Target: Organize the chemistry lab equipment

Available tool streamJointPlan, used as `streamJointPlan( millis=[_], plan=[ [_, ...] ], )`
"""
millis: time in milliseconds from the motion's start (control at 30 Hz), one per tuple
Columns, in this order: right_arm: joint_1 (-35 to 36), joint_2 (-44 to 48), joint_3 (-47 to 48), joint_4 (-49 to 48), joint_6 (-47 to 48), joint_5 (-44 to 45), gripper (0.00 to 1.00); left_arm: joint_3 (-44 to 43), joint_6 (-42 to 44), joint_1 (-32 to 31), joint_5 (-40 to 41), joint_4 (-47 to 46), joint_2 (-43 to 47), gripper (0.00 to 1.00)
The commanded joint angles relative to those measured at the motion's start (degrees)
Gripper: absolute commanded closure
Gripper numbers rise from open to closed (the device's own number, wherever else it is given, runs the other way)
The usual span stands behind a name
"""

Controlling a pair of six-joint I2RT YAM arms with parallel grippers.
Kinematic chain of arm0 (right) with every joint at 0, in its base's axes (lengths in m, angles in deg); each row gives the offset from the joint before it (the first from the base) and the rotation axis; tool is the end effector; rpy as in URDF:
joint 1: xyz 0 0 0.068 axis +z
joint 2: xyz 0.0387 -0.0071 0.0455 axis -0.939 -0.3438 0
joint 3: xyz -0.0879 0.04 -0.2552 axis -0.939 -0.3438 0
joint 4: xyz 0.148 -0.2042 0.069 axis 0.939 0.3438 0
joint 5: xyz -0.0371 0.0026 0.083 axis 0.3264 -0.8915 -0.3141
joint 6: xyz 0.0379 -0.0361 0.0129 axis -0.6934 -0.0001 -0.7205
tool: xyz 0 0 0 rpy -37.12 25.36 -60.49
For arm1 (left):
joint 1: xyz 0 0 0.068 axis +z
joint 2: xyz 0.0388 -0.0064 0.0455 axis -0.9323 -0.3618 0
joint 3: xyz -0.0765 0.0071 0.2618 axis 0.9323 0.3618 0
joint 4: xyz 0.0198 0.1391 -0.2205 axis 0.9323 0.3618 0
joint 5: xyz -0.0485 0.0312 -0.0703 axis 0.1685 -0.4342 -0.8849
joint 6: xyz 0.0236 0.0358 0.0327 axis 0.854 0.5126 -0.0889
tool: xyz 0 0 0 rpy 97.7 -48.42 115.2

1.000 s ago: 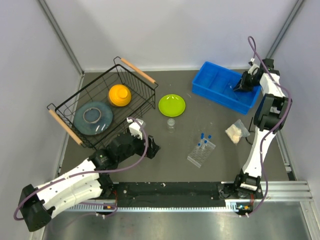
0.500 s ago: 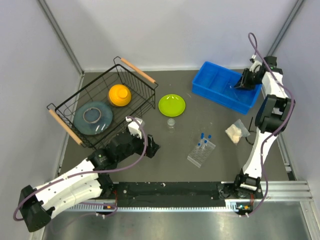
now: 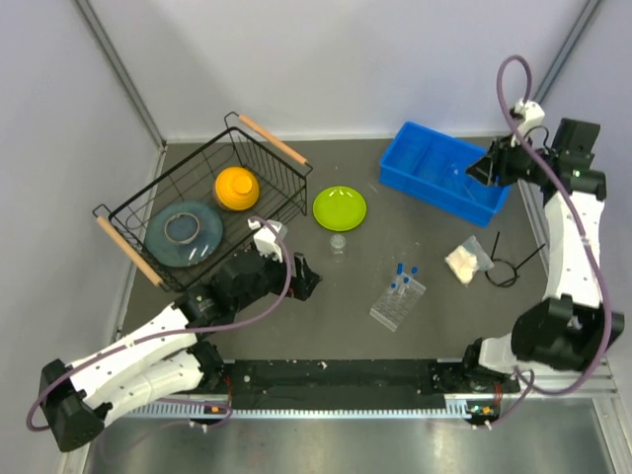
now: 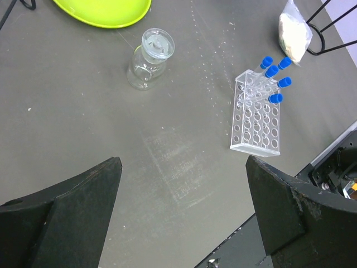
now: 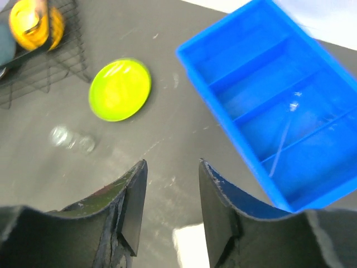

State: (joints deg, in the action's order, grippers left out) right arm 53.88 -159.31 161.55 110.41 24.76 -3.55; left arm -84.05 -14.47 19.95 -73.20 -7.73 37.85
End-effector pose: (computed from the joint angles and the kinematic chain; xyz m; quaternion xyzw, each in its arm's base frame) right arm 0.3077 -0.0625 0.3954 -0.1515 0.8308 0.2182 0.4891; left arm 0.1246 -0.1371 0.2696 0.1193 0.8228 -0.3132 0.4589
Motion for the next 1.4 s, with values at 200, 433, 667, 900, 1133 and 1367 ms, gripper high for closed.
streamJointPlan(
  millis=[200, 433, 667, 900, 1133, 1367],
  plan=[
    [-0.51, 23.44, -28.85, -9.61, 8.08, -20.83, 0.17, -9.12, -1.06, 0.94, -2.20, 2.20, -9.00, 0.01],
    [-0.51, 27.84, -40.65, -16.76, 6.14, -29.82, 0.04, -17.56, 0.25, 1.11, -2.81, 5.89, -22.52, 0.01],
    [-0.51, 28.37, -43.11, -16.67, 7.90, -30.87, 0.01, -24.77, 3.42, 1.11, -2.11, 10.73, -32.39, 0.01],
    [4.83, 28.02, -42.85, -15.18, 10.10, -25.44, 0.01, -26.36, 4.74, 1.11, -1.15, 8.80, -35.91, 0.03],
    [25.92, 18.56, -30.40, -5.87, 18.80, 3.88, 0.01, -19.17, 4.65, 1.11, 1.32, 6.25, -19.78, 0.02],
    [43.41, 4.41, -17.73, -3.75, 16.88, 21.49, 0.01, -2.05, -2.72, 1.20, 4.48, 4.67, 1.95, 0.02]
  ],
)
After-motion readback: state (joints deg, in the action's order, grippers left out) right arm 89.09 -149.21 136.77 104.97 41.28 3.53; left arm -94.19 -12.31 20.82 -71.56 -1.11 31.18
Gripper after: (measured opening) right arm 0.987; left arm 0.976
